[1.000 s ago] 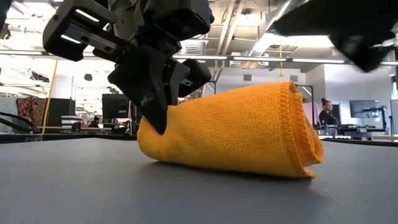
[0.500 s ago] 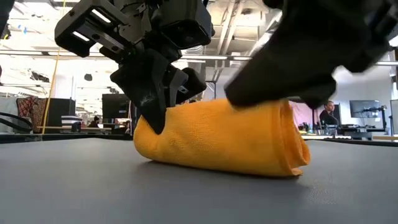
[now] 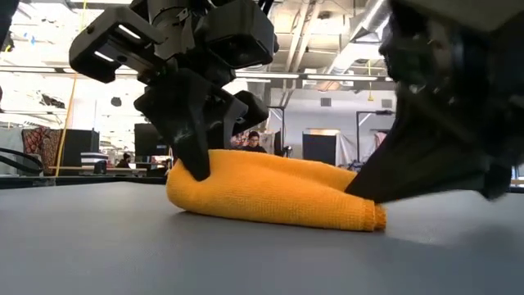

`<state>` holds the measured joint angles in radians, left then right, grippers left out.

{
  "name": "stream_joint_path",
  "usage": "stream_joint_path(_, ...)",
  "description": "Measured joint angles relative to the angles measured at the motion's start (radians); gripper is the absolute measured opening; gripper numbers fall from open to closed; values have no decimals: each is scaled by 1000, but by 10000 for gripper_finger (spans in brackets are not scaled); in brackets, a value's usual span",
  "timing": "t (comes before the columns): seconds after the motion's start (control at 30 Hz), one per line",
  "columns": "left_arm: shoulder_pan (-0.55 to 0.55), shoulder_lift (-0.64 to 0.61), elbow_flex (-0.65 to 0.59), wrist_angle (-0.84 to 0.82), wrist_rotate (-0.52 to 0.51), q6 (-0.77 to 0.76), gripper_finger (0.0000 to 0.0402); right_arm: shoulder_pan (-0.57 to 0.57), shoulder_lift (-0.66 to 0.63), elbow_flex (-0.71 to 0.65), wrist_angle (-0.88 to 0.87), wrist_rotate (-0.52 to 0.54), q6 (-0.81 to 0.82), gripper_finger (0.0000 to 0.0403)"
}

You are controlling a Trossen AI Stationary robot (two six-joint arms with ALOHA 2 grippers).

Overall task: Roll towel
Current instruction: Roll the yellow towel

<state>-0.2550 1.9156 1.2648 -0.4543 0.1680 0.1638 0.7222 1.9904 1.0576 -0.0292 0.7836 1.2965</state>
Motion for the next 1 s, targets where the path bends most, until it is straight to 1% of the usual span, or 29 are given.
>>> stream_joint_path(0.13,5,-7,0,-6,-8,-13,109,7,48,3,31,-1,123,17)
stream_joint_path(0.2,7,-21,0,-13,-9,-23,125,14,67,3,44,19,159,17)
stream_joint_path(0.43,23,-126,0,1,-35,-35,160,21,59,2,40,19,170,17)
stream_joint_path(0.53,27,-146,0,65,-37,-89,169,21,46,1,37,16,149,20)
stream_joint_path(0.63,28,-135,0,146,-12,-172,177,21,36,0,34,16,136,22)
stream_joint_path(0.7,22,-104,2,215,32,-185,183,21,26,-1,33,13,115,22)
stream_joint_path(0.77,13,-67,1,235,45,-177,189,22,21,1,33,11,96,24)
stream_joint_path(0.87,5,-30,1,266,37,-163,197,25,14,5,39,7,88,29)
stream_joint_path(1.0,5,-5,1,267,10,-124,208,25,8,5,99,6,60,43)
